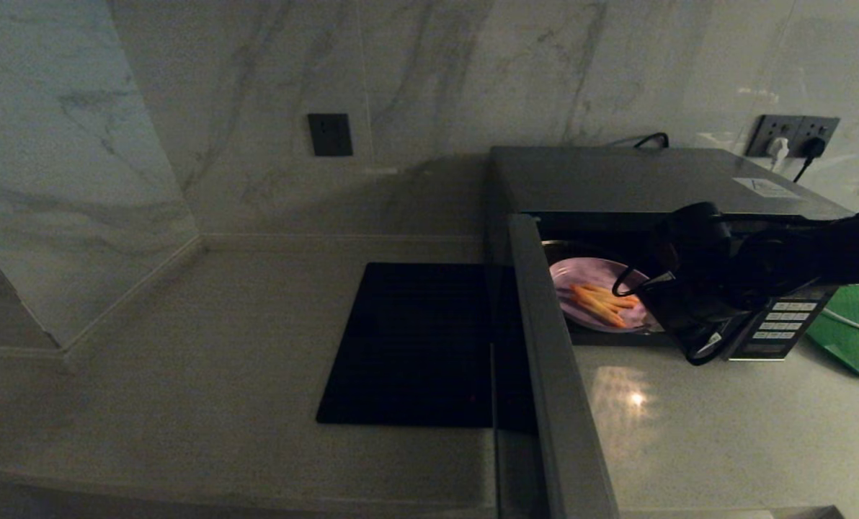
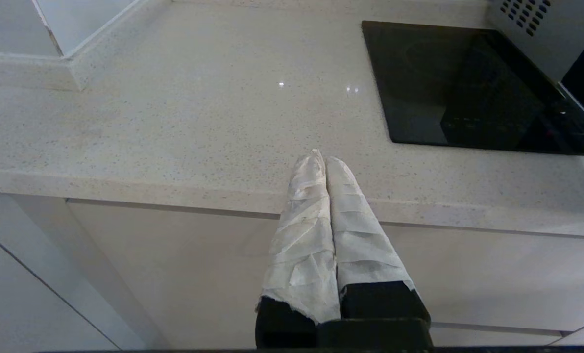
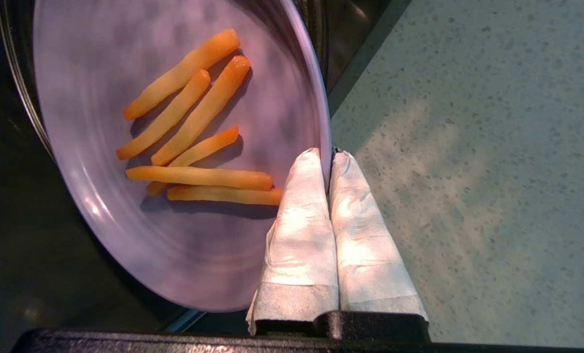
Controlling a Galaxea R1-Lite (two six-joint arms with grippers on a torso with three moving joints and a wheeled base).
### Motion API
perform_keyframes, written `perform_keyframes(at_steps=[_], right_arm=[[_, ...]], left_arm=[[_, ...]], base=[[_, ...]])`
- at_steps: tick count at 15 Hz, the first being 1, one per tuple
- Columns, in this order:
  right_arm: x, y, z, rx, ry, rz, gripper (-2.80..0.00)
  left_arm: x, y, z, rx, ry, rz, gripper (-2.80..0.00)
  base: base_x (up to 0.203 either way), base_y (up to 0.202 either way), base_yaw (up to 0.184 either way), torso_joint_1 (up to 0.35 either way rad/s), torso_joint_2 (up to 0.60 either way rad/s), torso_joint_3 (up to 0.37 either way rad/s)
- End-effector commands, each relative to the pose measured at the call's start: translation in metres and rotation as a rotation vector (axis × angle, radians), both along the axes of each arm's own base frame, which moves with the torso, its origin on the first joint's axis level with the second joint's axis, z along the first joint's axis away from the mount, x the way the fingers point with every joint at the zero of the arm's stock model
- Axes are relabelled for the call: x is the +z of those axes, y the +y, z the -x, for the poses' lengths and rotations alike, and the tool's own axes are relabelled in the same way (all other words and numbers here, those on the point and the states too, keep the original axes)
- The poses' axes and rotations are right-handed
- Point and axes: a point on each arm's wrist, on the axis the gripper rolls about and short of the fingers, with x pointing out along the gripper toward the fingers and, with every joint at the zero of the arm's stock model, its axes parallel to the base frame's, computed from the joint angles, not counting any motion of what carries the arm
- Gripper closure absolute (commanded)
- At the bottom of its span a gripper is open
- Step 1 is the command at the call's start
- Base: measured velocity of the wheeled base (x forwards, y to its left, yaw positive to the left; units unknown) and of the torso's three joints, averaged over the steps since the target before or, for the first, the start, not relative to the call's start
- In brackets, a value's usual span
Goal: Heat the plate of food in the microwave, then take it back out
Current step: Put the plate in the microwave oven
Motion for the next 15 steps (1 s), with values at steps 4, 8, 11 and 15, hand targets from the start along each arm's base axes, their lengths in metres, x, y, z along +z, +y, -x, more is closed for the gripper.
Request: perform_keyframes(at_steps=[4, 8, 11, 15], right_arm=[[-0.0144, 0.0013, -0.0074, 0.001, 0.031, 0.004, 0.0], [-0.0168, 0.0014, -0.0083, 0.009, 0.038, 0.011, 0.0], [-0.0166, 0.0017, -0.0105, 0.011, 0.033, 0.015, 0.0], [-0.0158, 0.0018, -0.0109, 0.028, 0.033, 0.026, -2.8]], left_arm=[[0.0001, 0.0, -0.0001, 0.001, 0.001, 0.001, 0.0], [0.0001, 0.0, -0.0001, 0.0, 0.001, 0.001, 0.0], [0.0001, 0.0, -0.0001, 0.001, 0.001, 0.001, 0.0], [0.0001, 0.0, -0.0001, 0.0, 0.001, 0.001, 0.0]], base=[[0.0, 0.0, 0.0, 0.0, 0.0, 0.0], [0.0, 0.0, 0.0, 0.0, 0.0, 0.0], [0.0, 0.0, 0.0, 0.0, 0.0, 0.0], [0.0, 0.0, 0.0, 0.0, 0.0, 0.0]])
